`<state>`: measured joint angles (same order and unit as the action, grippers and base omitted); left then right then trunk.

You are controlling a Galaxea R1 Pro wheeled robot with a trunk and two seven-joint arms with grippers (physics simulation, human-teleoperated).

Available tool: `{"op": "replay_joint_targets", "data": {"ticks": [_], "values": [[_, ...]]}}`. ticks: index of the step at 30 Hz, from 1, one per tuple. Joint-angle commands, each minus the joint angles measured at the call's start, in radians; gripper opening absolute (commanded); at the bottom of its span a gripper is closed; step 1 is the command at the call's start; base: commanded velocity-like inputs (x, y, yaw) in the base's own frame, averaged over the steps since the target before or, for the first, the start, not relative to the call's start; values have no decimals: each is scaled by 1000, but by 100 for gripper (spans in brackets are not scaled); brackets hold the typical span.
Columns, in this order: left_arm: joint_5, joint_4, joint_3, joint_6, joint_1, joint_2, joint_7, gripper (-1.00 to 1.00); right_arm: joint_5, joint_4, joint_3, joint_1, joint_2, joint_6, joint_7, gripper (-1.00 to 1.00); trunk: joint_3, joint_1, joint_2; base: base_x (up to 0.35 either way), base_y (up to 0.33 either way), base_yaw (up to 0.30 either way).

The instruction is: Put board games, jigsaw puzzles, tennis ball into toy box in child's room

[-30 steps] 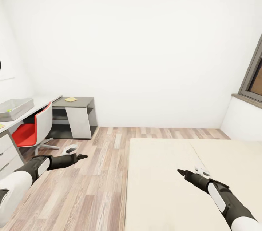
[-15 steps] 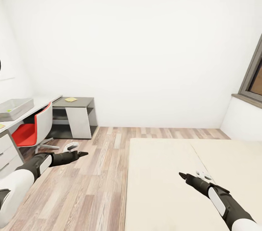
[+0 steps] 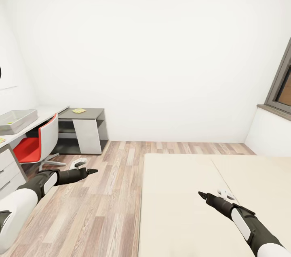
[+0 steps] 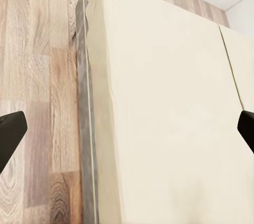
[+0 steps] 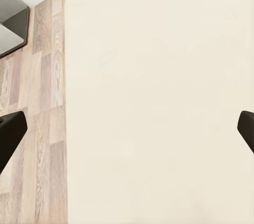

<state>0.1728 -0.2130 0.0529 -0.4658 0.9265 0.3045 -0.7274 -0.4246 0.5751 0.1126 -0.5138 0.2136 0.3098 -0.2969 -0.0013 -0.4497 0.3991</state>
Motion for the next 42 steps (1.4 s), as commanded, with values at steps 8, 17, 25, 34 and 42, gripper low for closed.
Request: {"op": "replay_joint_targets", "data": {"ticks": [8,17,25,34,42], "values": [[3,0,5,-10,0,-1,-2,100,-6,5,4,0,-1,8,-5,100,0,0,1,-57,0,0],[4,0,5,-10,0,-1,-2,100,-6,6,4,0,-1,8,-11,100,0,0,1,-6,0,0],[3,0,5,-10,0,-1,-2,100,-6,6,4,0,-2,8,-11,100,0,0,1,0,0,0],[3,0,5,-9,0,-1,-1,100,-6,6,4,0,-2,8,-11,100,0,0,1,0,-59,0],[2,0,4,-9,0,-2,-1,100,-6,6,4,0,-2,8,-11,100,0,0,1,0,-209,0]]}}
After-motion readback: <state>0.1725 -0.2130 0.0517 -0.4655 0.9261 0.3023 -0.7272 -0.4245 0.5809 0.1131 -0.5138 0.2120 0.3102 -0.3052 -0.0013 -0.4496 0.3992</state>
